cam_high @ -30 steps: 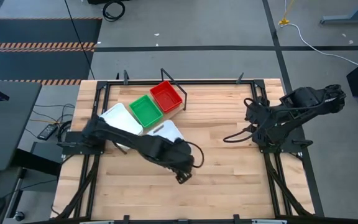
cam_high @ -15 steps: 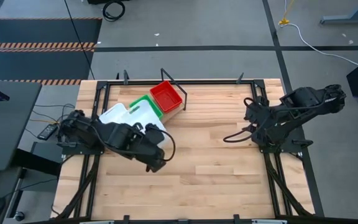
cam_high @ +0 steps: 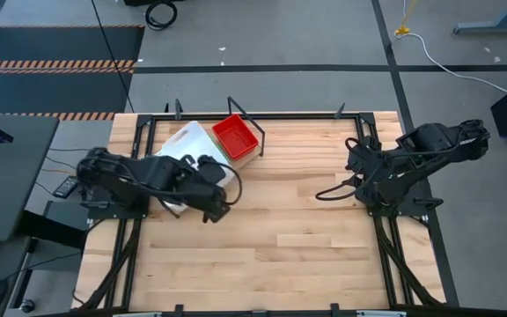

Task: Stack baskets on shelf by color
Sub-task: Stack the white bin on top of the white bin on the shelf

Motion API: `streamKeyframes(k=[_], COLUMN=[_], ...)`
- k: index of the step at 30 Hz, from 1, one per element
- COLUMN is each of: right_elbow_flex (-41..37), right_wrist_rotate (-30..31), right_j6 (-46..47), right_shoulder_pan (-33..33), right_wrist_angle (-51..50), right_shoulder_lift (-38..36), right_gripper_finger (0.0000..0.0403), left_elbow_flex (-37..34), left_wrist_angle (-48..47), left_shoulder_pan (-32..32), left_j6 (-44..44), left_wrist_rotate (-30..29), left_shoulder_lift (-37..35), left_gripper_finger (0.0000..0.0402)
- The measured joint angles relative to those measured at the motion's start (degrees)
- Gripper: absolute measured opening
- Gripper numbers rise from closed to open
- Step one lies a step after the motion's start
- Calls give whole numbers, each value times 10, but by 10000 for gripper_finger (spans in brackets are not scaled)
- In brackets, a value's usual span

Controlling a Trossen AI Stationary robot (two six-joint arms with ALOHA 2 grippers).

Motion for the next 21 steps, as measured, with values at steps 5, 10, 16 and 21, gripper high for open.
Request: streamKeyframes(k=[5, 10, 16, 21], right_elbow_flex=[0, 0, 0, -12], right_wrist_rotate=[-1, -1, 5, 5], right_j6=[0, 0, 0, 0], right_shoulder_pan=[0, 0, -1, -7], right_wrist_angle=[0, 0, 0, 1], right_shoulder_lift=[0, 0, 0, 0], right_gripper_finger=[216, 216, 216, 216], left_elbow_flex=[-85, -196, -263, -288], left_wrist_angle=[2, -1, 0, 0], left_shoulder_pan=[0, -7, -10, 6], left_j6=[-18, -62, -78, -76], left_wrist_rotate=[9, 64, 82, 91], left_shoulder_lift=[-75, -144, -171, -170], left_gripper_finger=[5, 6, 6, 6])
